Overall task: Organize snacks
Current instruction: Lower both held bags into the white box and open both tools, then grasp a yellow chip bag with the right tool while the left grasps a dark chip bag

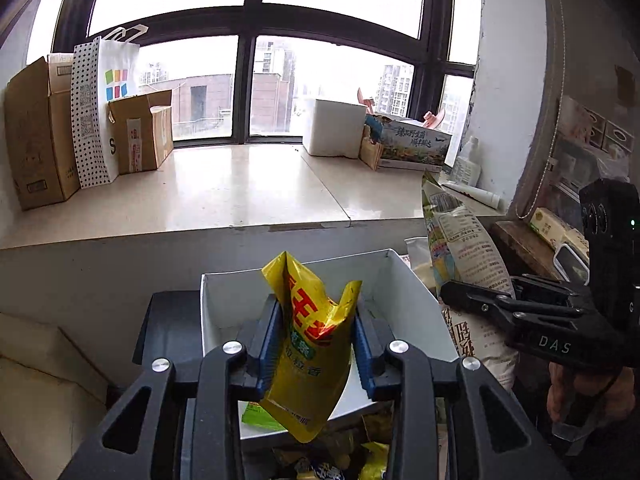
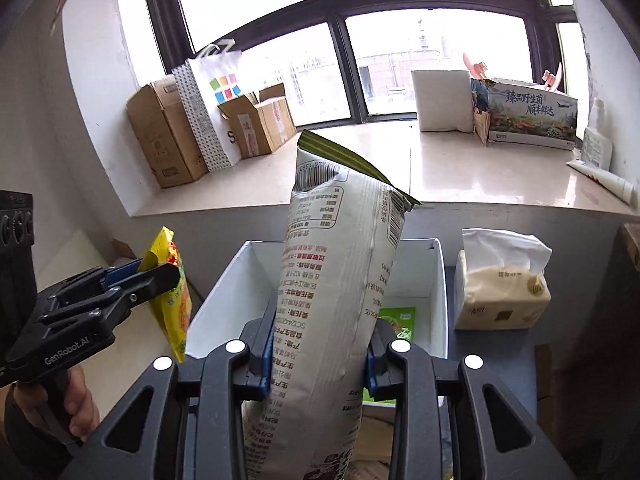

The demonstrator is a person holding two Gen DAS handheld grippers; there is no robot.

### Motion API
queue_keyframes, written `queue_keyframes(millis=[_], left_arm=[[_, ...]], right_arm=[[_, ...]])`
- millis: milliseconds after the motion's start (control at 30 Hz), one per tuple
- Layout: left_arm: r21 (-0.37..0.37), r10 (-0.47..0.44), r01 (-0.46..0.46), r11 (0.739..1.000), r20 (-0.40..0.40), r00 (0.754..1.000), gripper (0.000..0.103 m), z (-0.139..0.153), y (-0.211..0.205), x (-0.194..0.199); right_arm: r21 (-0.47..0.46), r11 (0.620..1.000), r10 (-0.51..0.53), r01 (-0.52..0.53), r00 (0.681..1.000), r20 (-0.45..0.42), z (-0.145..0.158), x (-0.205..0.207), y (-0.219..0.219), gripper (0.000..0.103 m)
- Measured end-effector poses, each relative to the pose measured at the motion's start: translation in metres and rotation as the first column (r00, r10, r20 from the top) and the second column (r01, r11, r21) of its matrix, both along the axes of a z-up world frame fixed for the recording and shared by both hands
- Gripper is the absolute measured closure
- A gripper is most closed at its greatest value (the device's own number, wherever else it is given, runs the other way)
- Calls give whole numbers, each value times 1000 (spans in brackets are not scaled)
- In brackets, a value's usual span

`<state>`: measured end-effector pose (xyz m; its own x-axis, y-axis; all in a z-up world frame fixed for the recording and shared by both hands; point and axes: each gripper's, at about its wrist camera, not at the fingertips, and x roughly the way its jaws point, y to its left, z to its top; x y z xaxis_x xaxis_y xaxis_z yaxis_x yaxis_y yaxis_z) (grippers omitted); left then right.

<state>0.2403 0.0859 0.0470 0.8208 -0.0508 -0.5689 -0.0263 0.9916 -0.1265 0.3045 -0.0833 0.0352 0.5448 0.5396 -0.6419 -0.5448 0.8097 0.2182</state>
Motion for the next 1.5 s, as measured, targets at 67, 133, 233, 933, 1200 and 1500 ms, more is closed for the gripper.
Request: queue_keyframes(millis=[67, 133, 233, 933, 1200, 1500], left_arm=[[15, 20, -20, 1000, -21, 1000, 61, -13, 5, 18], [22, 53, -52, 998, -54, 997, 42, -27, 12, 31], [20, 77, -76, 997, -71, 994, 0, -44, 23, 36], [71, 5, -2, 997, -38, 999, 0, -35, -20, -58], [40, -40, 41, 998, -18, 999, 0, -54, -41, -152], [17, 16, -14, 1000, -101, 995, 0, -94, -46, -205]], right_arm=[[-52, 998, -19, 19, 1000, 1, -8, 23, 10, 67], [-91, 996, -22, 21, 1000, -12, -18, 41, 16, 66], [-151, 988, -26, 18, 998, -51, -33, 60, 21, 16], [64, 997, -45, 42, 998, 50, -4, -41, -40, 0], [130, 991, 32, -43, 996, 88, -48, -145, -67, 0], [23, 995, 102, -102, 995, 7, -118, -189, -54, 0]])
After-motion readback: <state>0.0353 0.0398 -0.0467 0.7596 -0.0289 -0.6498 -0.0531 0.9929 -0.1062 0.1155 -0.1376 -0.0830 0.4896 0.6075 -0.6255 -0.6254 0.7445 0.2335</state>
